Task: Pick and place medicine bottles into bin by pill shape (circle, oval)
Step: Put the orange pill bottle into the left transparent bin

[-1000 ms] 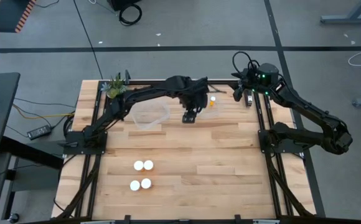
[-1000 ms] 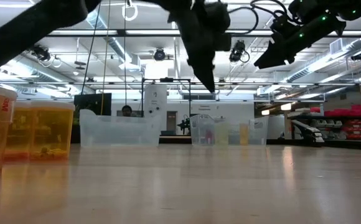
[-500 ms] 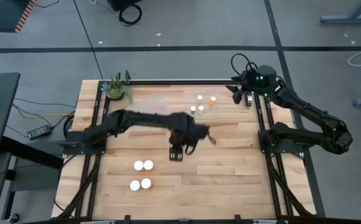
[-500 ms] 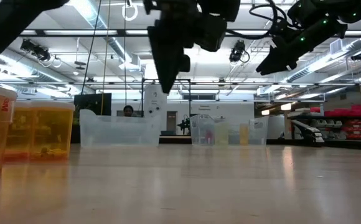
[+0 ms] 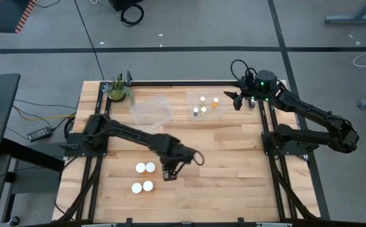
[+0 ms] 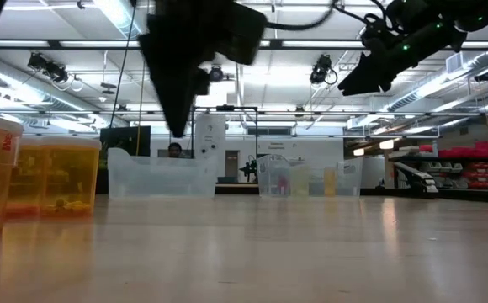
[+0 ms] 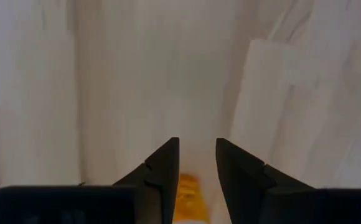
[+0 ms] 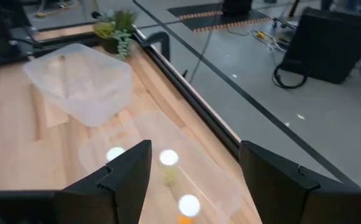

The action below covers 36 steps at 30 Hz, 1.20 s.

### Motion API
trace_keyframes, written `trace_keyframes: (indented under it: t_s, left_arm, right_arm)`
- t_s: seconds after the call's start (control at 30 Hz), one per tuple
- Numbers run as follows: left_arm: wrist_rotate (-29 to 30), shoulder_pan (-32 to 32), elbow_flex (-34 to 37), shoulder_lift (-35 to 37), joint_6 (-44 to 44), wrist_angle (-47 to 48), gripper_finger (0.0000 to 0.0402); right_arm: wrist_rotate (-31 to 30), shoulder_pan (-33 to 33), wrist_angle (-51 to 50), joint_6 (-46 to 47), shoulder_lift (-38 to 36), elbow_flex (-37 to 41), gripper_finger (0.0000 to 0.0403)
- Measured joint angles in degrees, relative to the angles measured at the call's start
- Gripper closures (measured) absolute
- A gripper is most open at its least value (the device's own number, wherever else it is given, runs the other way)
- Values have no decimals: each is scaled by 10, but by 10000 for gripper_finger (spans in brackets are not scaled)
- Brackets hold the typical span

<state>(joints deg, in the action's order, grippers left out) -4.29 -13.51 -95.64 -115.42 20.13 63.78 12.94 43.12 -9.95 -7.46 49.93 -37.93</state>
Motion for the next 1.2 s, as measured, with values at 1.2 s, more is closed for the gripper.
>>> trace_keyframes:
  t_s: [1.2]
  left_arm:
    - [47,-226,371,297,576,-58,374]
  right_arm:
    - [-7,-84,47,7,0,0,152]
